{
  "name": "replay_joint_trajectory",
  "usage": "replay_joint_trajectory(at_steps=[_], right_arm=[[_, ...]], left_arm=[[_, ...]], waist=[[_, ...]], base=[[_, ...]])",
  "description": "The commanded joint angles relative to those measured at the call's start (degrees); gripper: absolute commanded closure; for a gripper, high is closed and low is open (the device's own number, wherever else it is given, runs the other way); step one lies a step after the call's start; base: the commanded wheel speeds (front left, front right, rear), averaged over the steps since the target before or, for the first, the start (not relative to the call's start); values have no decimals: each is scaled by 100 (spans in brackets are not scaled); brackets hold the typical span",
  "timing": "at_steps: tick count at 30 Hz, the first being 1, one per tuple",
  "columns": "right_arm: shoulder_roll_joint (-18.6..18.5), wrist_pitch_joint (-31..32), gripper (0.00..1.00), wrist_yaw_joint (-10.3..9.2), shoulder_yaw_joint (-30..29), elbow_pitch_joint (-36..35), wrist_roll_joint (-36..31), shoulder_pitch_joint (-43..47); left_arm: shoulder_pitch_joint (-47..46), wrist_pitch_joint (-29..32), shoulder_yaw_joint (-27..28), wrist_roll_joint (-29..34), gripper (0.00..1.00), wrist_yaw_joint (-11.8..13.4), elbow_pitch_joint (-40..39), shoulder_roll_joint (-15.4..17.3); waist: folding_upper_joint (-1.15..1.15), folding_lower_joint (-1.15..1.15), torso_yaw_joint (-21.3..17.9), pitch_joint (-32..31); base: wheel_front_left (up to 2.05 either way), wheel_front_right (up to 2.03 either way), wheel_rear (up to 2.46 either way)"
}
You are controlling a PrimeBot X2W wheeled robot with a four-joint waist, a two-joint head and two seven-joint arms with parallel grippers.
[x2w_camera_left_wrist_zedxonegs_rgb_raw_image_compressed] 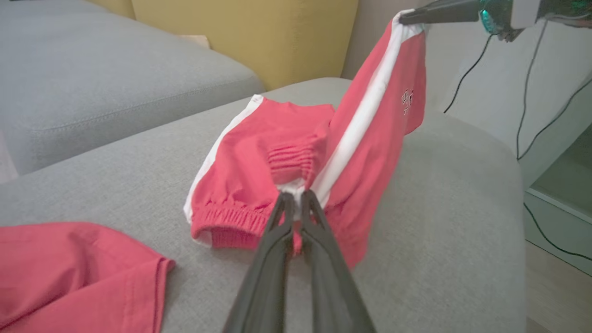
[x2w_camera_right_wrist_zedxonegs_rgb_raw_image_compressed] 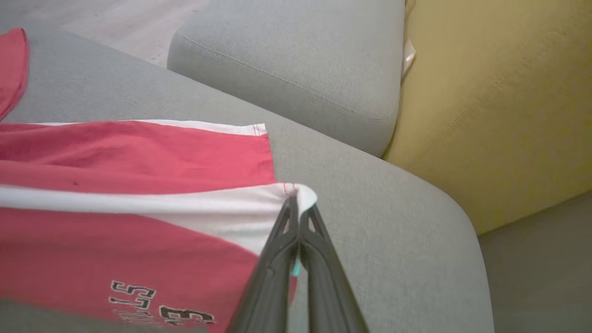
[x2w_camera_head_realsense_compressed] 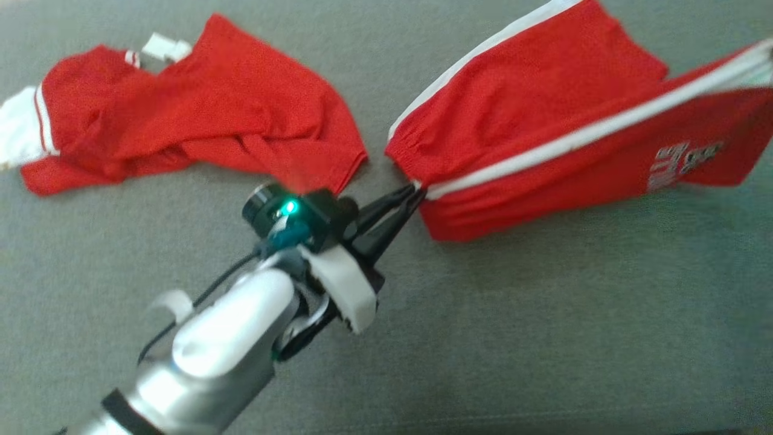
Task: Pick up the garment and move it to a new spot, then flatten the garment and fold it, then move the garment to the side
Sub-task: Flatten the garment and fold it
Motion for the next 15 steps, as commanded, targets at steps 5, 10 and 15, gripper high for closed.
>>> replay_joint_trajectory(at_steps=[5, 10, 15], right_arm=[[-176, 139, 100, -6, 350, 171, -255, -835], [-236, 63, 100, -6, 815, 408, -328, -1486], [-218, -88, 100, -6, 1179, 699, -338, -2061]], left_arm=[[-733, 14, 274, -94, 100, -109, 215, -152], [-1145, -44, 251, -100, 100, -190, 482, -368], [-1454, -136, 249, -134, 100, -245, 710, -509]], waist=[[0, 0, 410, 592], [0, 0, 538, 903], [0, 0, 649, 1130]], base=[[0, 0, 0], [0, 0, 0], [0, 0, 0]])
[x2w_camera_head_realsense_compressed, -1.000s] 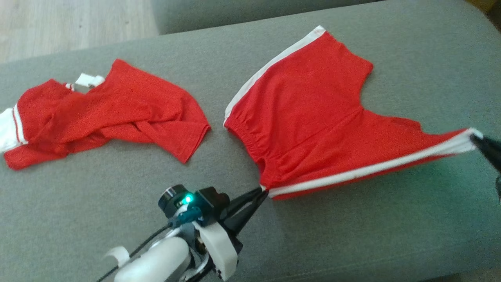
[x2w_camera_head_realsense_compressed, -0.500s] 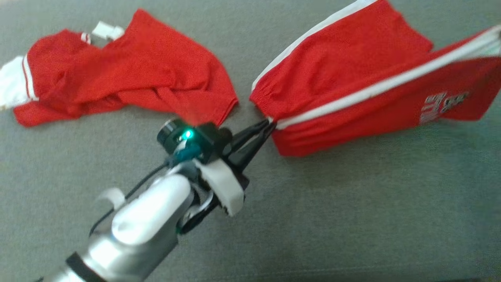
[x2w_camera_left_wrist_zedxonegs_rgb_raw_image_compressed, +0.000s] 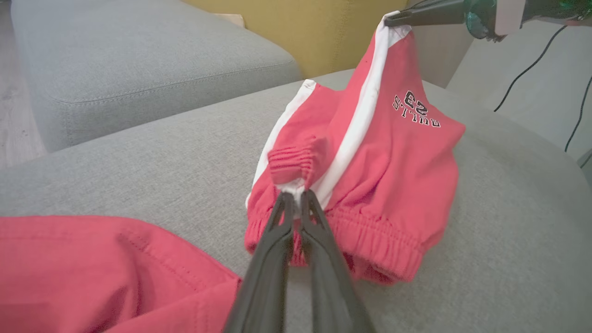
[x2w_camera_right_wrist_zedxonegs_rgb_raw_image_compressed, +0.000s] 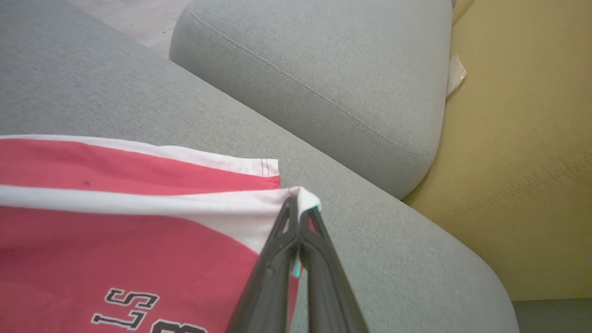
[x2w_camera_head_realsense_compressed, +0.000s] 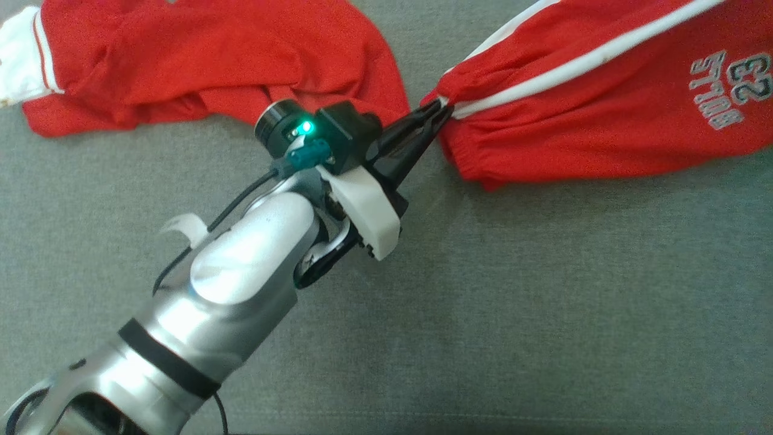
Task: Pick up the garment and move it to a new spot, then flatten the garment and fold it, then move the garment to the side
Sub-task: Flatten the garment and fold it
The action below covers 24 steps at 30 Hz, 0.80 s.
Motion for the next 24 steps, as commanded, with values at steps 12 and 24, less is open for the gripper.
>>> replay_joint_trajectory(at_steps=[12, 24], right_arm=[[28, -375, 100, -6, 669, 643, 15, -919], [525, -1093, 0, -6, 896, 1613, 297, -1129]], left_arm=[[-581, -196, 113, -5, 100, -77, 230, -57], [-591, -326, 179, 7, 0, 27, 569, -52]], waist=[[0, -1, 249, 418], [0, -1, 104, 236]], base=[[0, 0, 0], [0, 0, 0]])
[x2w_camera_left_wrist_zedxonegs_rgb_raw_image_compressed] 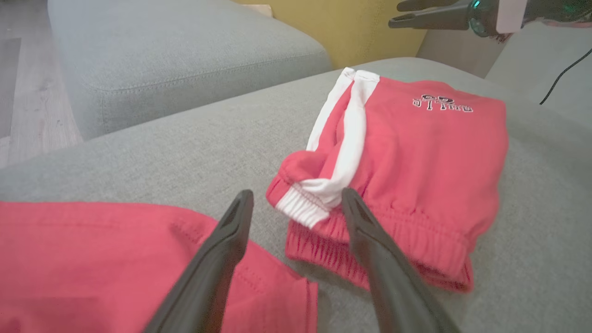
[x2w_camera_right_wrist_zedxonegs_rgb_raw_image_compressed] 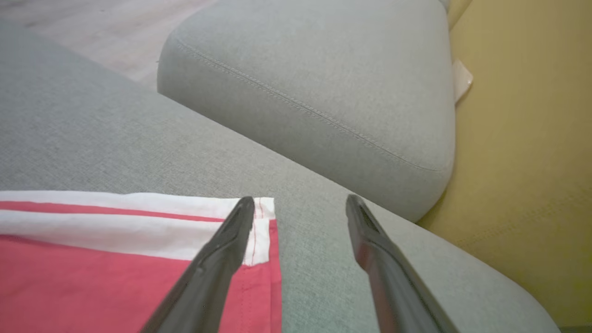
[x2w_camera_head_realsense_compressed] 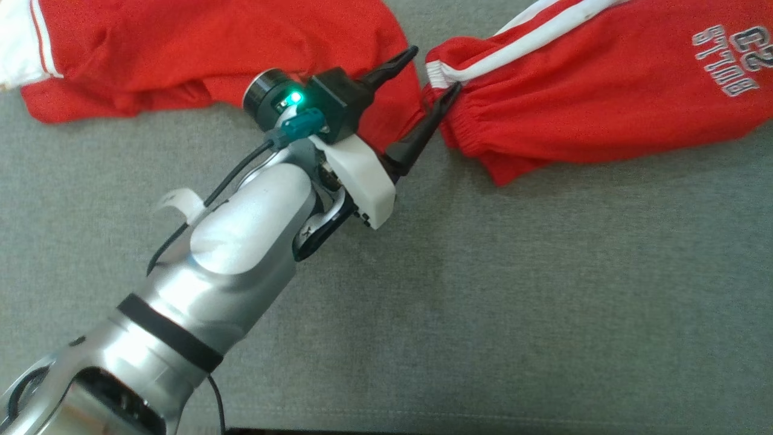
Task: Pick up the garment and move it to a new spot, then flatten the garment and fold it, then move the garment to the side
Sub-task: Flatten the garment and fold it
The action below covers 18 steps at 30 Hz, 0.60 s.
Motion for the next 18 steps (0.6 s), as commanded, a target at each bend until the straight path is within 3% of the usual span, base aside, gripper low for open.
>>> replay_joint_trajectory(at_steps=[1, 8, 13, 18], right_arm=[[-50, -176, 0, -6, -64, 21, 80, 139], [327, -1202, 0, -6, -475, 179, 354, 556], [640, -1962, 0, -6, -982, 111, 616, 1229], [962, -2219, 0, -6, -1483, -136, 703, 1967]], left_arm=[[-68, -53, 230, -16, 0, 57, -121, 125], [300, -119, 627, -213, 0, 268, -150, 263], [830, -133, 1240, -473, 0, 446, -494, 295], [1448, -134, 1864, -320, 0, 646, -997, 333]], waist=[[0, -1, -88, -159], [0, -1, -355, -718], [0, -1, -509, -1222], [0, -1, -620, -1660]], base=[[0, 0, 0], [0, 0, 0], [0, 0, 0], [0, 0, 0]])
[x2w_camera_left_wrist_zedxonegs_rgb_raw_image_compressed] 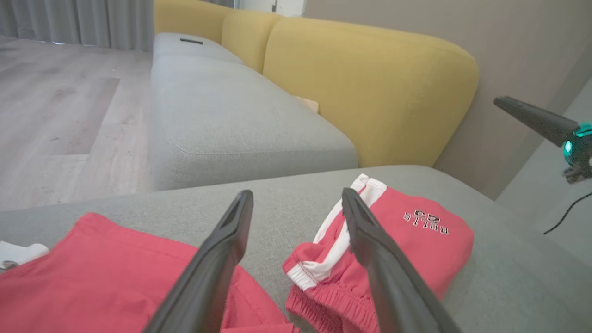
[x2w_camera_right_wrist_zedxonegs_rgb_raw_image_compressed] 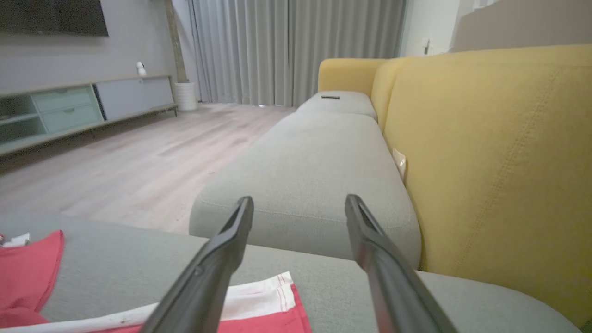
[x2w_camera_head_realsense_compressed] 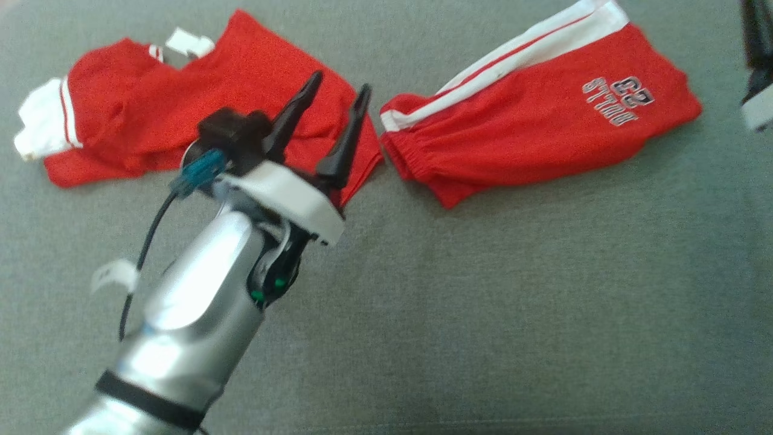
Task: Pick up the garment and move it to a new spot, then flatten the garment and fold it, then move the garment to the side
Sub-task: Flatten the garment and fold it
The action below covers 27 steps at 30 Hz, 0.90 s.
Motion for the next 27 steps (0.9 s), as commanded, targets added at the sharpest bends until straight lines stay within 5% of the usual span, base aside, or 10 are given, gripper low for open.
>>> replay_joint_trajectory(at_steps=[1, 14, 21, 27], right_arm=[[65, -99, 0, -5, -214, -251, 11, 350], [1464, -144, 0, -5, -2198, -1764, -1291, 2718], [2399, -145, 0, -5, -2870, -2376, -1930, 3793], [2694, -134, 0, -5, -3030, -2538, -2201, 4130]], left_arm=[[150, -69, 440, 90, 0, 60, -341, 163], [2009, -69, 2225, 754, 0, -72, -1385, -193], [2884, -70, 2642, 1259, 0, -432, -1534, -533], [3129, -70, 2761, 1401, 0, -593, -1448, -669]], waist=[[0, 0, -131, -336], [0, 0, -339, -939], [0, 0, -399, -1123], [0, 0, -395, -1159]], base=[[0, 0, 0], [0, 0, 0], [0, 0, 0], [0, 0, 0]])
